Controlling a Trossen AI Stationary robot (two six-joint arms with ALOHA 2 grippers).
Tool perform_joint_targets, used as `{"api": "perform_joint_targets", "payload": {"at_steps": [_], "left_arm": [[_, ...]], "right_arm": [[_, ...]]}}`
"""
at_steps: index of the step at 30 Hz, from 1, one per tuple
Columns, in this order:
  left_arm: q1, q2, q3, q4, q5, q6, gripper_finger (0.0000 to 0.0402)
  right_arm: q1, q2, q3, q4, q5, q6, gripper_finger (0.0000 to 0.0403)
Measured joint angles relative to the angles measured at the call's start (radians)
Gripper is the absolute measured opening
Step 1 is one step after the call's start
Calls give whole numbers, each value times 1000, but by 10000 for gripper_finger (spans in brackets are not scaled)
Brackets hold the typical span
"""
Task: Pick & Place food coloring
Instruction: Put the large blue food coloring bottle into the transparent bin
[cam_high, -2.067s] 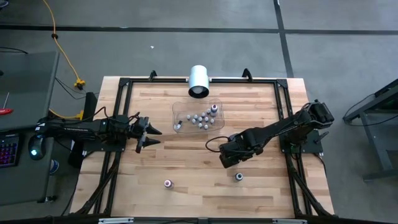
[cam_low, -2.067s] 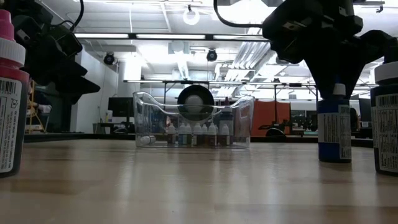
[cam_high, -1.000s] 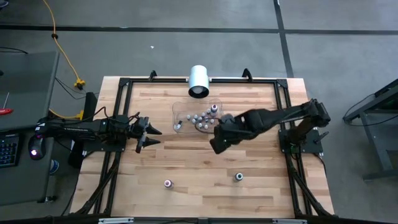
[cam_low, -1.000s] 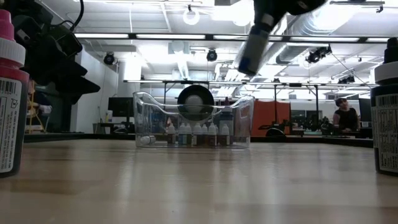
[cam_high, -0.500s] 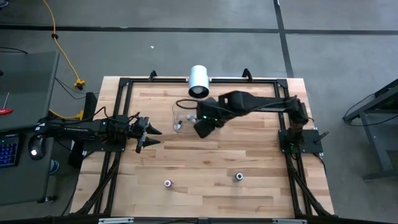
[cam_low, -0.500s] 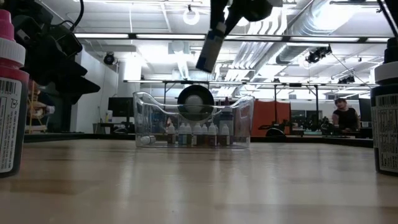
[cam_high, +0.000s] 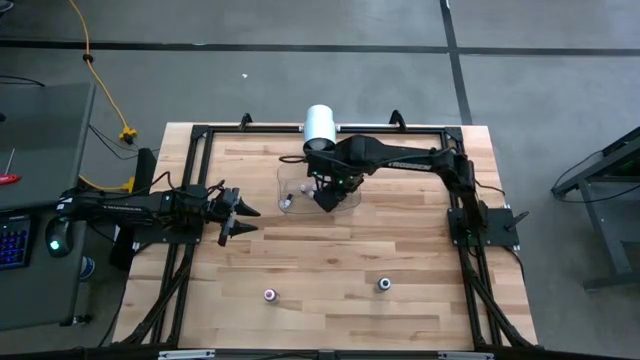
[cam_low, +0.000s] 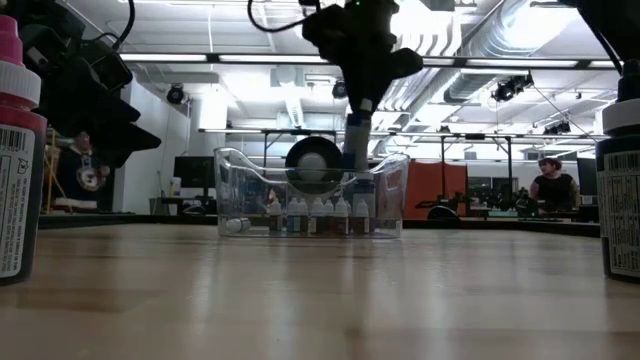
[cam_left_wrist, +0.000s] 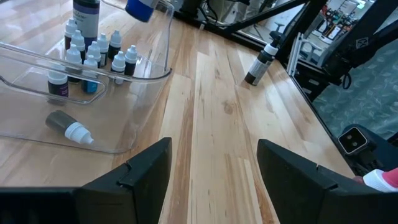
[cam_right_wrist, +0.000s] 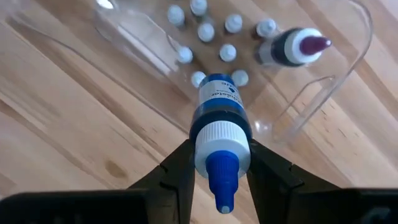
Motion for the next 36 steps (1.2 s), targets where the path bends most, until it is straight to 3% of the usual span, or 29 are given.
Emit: {"api": "perform_joint_targets", "payload": {"at_steps": [20, 36], "left_arm": [[0, 0, 0, 0, 0, 0, 234], [0, 0, 0, 0, 0, 0, 234]], "right_arm": [[-46, 53, -2, -33, -17, -30, 113], [-51, 61, -197, 97, -81, -7, 114]]}}
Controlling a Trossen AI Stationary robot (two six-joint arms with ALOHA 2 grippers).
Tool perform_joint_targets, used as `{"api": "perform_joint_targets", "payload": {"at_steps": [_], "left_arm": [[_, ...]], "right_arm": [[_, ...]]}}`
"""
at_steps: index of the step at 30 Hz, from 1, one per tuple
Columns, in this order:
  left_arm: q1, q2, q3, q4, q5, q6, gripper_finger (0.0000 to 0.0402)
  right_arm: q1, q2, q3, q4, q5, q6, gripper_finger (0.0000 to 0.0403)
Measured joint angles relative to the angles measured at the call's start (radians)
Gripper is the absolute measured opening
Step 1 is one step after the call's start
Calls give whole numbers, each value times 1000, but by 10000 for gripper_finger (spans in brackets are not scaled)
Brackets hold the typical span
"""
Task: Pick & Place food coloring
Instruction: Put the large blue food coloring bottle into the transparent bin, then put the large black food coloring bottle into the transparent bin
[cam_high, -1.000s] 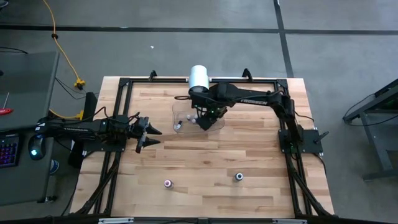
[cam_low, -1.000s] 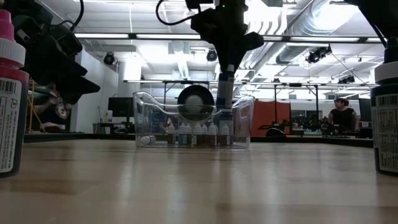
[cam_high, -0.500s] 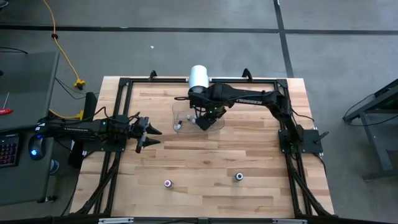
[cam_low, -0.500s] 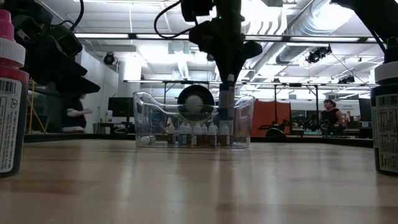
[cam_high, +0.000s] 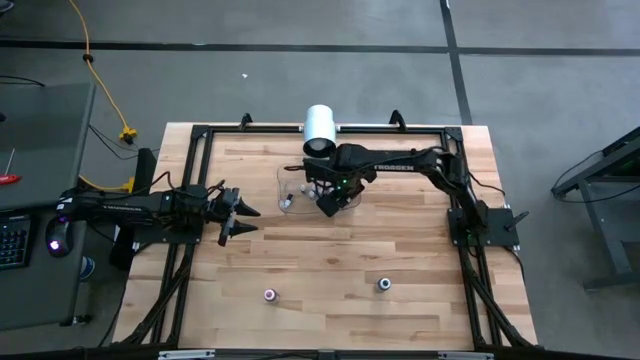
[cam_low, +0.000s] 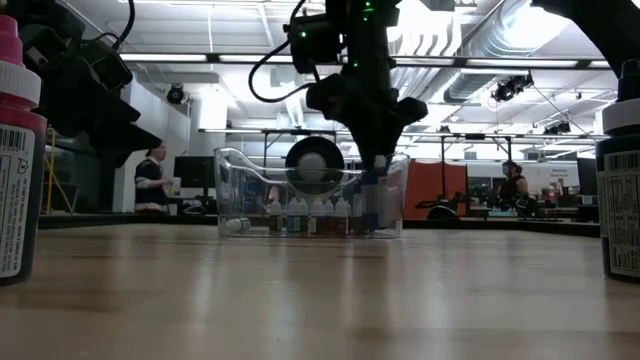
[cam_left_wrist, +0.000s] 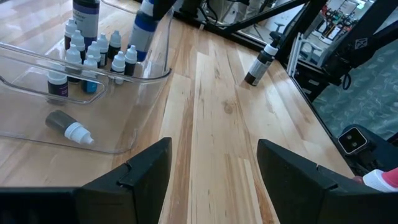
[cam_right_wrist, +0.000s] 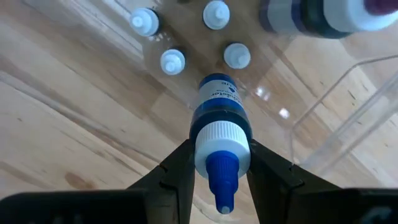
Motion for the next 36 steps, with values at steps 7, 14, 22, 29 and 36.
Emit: {"api": "perform_joint_targets", "payload": {"at_steps": [7, 14, 22, 29, 36], "left_arm": [[0, 0, 0, 0, 0, 0, 234], [0, 0, 0, 0, 0, 0, 234], [0, 0, 0, 0, 0, 0, 234], [0, 0, 0, 0, 0, 0, 234], [0, 0, 0, 0, 0, 0, 234]], "right_arm": [[-7, -2, -42, 47, -35, 1, 114], [-12, -2, -43, 45, -25, -1, 117], [-14, -3, -30, 39, 3, -24, 159], [-14, -6, -30, 29, 3, -30, 182], [-14, -68, -30, 21, 10, -34, 191]]}}
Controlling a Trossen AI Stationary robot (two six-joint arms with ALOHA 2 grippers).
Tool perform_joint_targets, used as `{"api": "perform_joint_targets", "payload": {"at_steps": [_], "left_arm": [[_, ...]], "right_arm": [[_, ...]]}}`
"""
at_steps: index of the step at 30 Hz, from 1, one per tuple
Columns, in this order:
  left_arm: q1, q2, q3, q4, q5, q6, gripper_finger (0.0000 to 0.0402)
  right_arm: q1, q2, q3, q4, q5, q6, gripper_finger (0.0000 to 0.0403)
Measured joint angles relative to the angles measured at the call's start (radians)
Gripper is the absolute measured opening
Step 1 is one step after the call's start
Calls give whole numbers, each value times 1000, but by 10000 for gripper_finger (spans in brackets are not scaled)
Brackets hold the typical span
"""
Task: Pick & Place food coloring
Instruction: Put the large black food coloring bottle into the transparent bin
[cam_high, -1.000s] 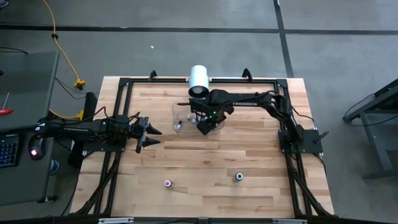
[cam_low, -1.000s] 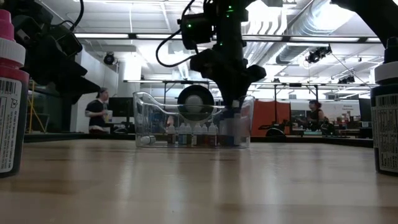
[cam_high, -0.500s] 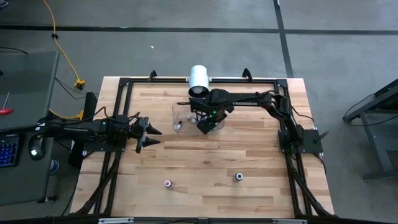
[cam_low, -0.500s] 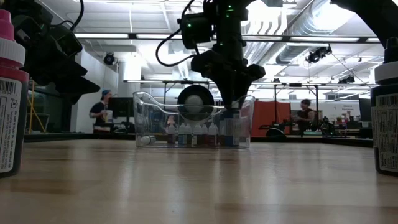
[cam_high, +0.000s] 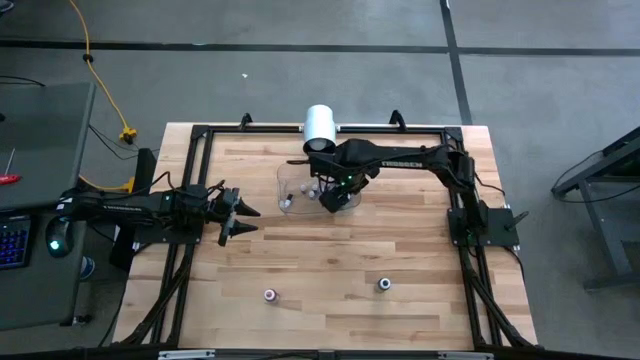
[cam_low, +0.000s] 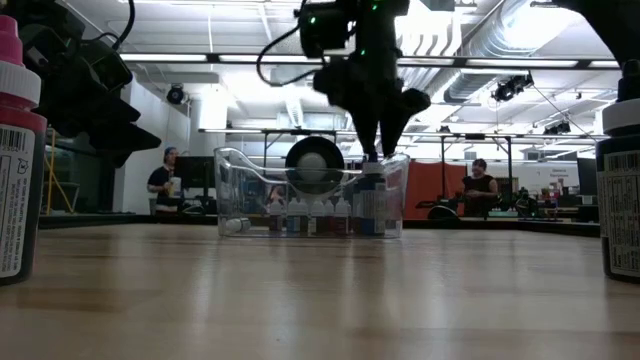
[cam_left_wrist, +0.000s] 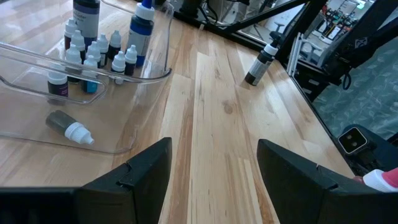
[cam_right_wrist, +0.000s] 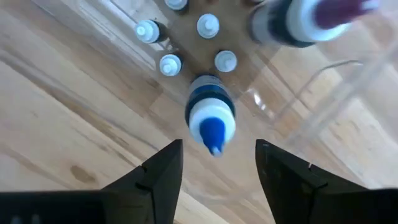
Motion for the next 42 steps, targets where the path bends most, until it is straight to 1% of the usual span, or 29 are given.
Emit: {"api": "perform_joint_targets", "payload": {"at_steps": [5, 10, 17, 22, 27, 30, 33, 36, 38, 40, 42], "left_arm": [[0, 0, 0, 0, 0, 0, 234], [0, 0, 0, 0, 0, 0, 234], [0, 0, 0, 0, 0, 0, 234], [0, 0, 0, 0, 0, 0, 234], [0, 0, 0, 0, 0, 0, 234], [0, 0, 0, 0, 0, 0, 234], [0, 0, 0, 0, 0, 0, 234], [0, 0, 0, 0, 0, 0, 234], [0, 0, 0, 0, 0, 0, 234], [0, 0, 0, 0, 0, 0, 234], [0, 0, 0, 0, 0, 0, 234]], "right_arm": [[3, -64, 0, -1, 0, 8, 191], [43, -150, 0, -5, -17, 8, 193], [149, -260, 0, -74, -18, 9, 193], [247, -310, 0, -134, -1, 8, 193], [355, -330, 0, -221, -90, 9, 193], [421, -330, 0, -219, -144, 14, 193], [484, -330, 0, -221, -146, 79, 193], [549, -330, 0, -221, -116, 191, 193], [594, -330, 0, -221, -83, 302, 193], [634, -329, -2, -221, -39, 456, 193], [664, -329, -13, -221, -26, 613, 193]]}}
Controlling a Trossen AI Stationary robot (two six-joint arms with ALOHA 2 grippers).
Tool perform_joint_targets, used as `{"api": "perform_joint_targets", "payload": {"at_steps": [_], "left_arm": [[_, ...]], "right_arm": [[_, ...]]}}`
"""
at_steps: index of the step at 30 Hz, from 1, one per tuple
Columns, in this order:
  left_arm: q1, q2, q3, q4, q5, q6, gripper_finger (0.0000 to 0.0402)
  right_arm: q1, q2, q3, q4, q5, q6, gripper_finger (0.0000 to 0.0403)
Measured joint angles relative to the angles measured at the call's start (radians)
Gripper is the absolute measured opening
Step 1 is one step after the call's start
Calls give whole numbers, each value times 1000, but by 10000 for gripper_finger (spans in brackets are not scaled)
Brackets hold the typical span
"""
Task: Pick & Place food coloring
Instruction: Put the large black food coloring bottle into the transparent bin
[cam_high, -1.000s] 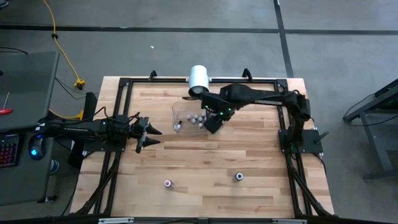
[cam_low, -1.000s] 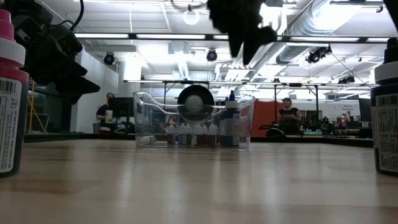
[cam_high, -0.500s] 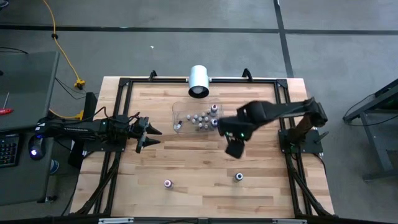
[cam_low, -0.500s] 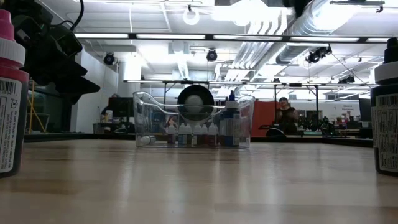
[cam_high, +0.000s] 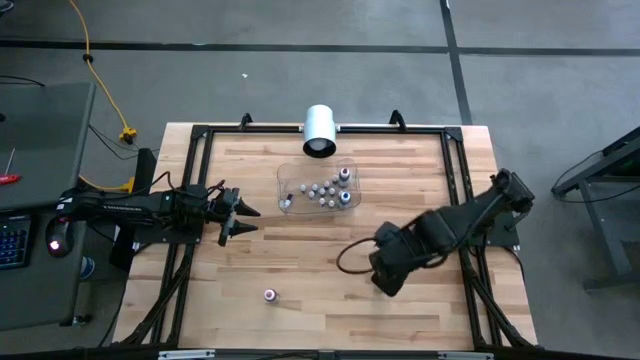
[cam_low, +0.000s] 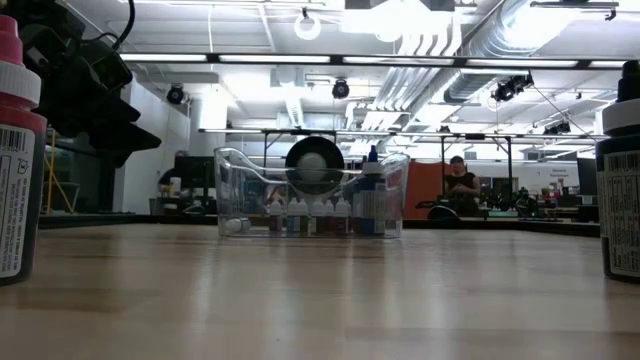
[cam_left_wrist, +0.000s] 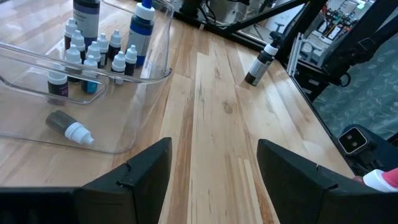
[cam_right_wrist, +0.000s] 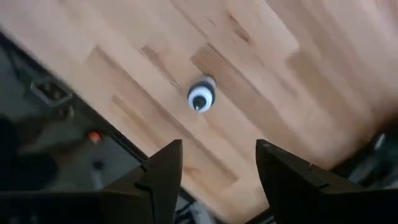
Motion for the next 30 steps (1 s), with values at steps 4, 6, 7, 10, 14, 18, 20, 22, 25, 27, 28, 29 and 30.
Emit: {"api": "perform_joint_targets", "payload": {"at_steps": [4, 6, 7, 10, 14, 18, 20, 22, 25, 27, 28, 29, 30], "left_arm": [[0, 0, 0, 0, 0, 0, 234], [0, 0, 0, 0, 0, 0, 234], [0, 0, 0, 0, 0, 0, 234], [0, 0, 0, 0, 0, 0, 234], [0, 0, 0, 0, 0, 0, 234], [0, 0, 0, 0, 0, 0, 234], [0, 0, 0, 0, 0, 0, 234], [0, 0, 0, 0, 0, 0, 234], [0, 0, 0, 0, 0, 0, 234], [0, 0, 0, 0, 0, 0, 234], [0, 0, 0, 0, 0, 0, 234], [0, 0, 0, 0, 0, 0, 234], [0, 0, 0, 0, 0, 0, 234]], "right_arm": [[21, 1, -64, 14, -50, 243, 193], [21, 1, -115, 55, -74, 299, 193], [21, 1, -144, 79, -82, 322, 193], [21, 2, -234, 185, -102, 391, 193], [21, 3, -340, 343, -113, 448, 193], [21, 3, -392, 380, -104, 501, 193], [21, 3, -410, 397, -96, 521, 193], [21, 3, -430, 424, -99, 531, 193], [21, 8, -455, 484, -101, 545, 193], [20, 16, -462, 499, -97, 544, 193], [21, 21, -465, 499, -97, 545, 193], [21, 25, -465, 498, -97, 545, 193], [21, 28, -465, 495, -96, 545, 193]]}}
